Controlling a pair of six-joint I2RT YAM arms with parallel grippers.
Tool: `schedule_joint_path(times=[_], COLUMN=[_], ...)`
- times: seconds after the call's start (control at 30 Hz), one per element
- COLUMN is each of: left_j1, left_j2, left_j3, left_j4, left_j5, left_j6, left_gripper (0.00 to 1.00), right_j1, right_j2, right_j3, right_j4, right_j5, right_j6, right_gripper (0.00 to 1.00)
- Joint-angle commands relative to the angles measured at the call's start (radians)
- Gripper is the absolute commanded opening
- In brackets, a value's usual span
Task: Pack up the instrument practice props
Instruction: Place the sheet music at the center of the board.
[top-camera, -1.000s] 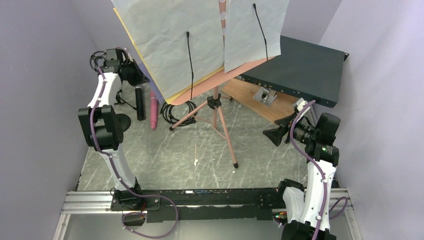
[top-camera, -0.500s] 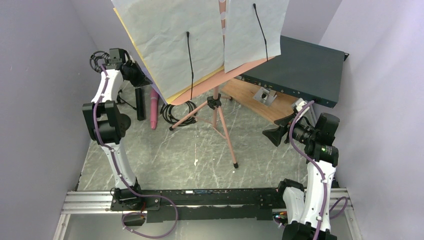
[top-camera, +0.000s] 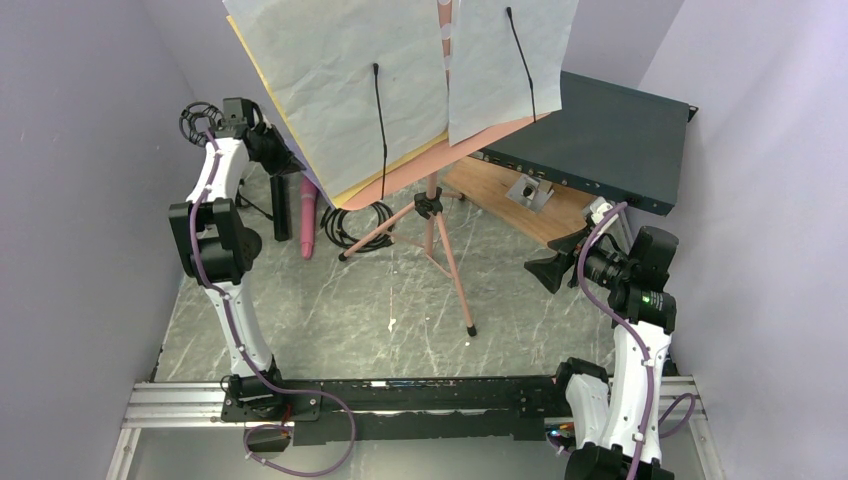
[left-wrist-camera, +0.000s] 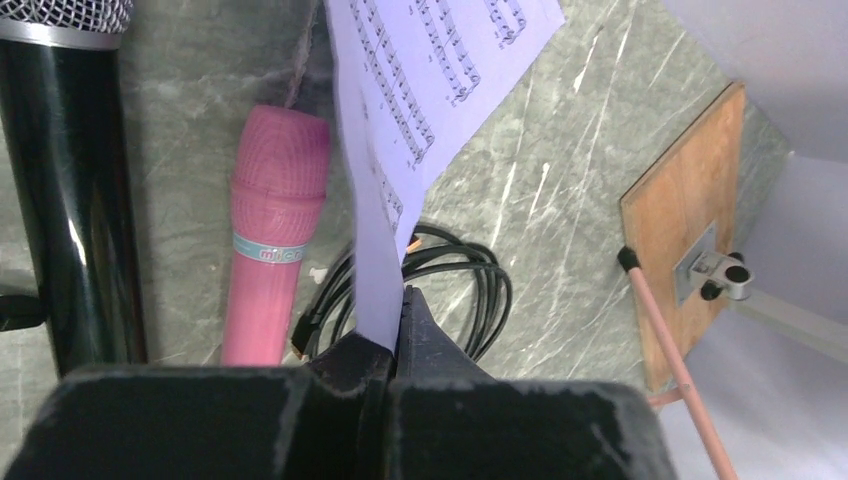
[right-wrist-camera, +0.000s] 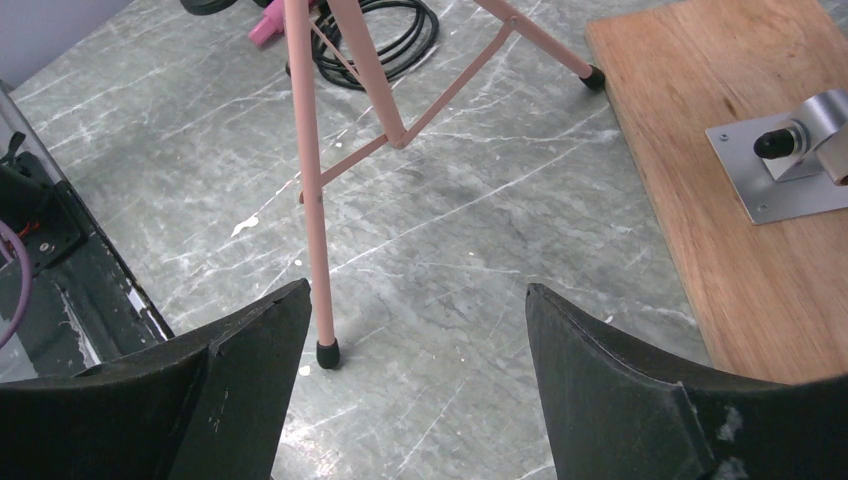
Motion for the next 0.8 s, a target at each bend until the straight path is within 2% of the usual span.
schedule_joint_path(times=[0.0, 0.2, 0.37, 0.57, 0.77], left_j1=[0.006, 0.016, 0.015, 0.012, 0.003], left_j2=[-0.084, -0.113, -0.099, -0.139, -0.175], left_j3=[0.008, -0.05, -0.071, -0.161, -0.222], left_j4=[0.066, 0.318, 0.395, 0.368, 0.248], left_j5=[0.069, 0.243, 0.41, 0.463, 0.445], left_j6=[-0.106, -0.295, -0.366, -0.303, -0.169], left_gripper=[0.0, 0.0, 0.0, 0.0, 0.0], right_j1=[0.006, 0.007, 0.013, 0.017, 0.017], right_j2=[-0.01, -0.011, -0.016, -0.017, -0.018], right_j3=[-0.004, -0.004, -0.005, -0.005, -0.007], right_j4=[0.038, 0.038, 0.036, 0.036, 0.039], right_j5=[0.007, 0.012, 0.019, 0.022, 0.026], right_j6=[-0.004, -0.007, -0.01, -0.011, -0.01], right_gripper=[0.81, 0.81, 0.81, 0.81, 0.82])
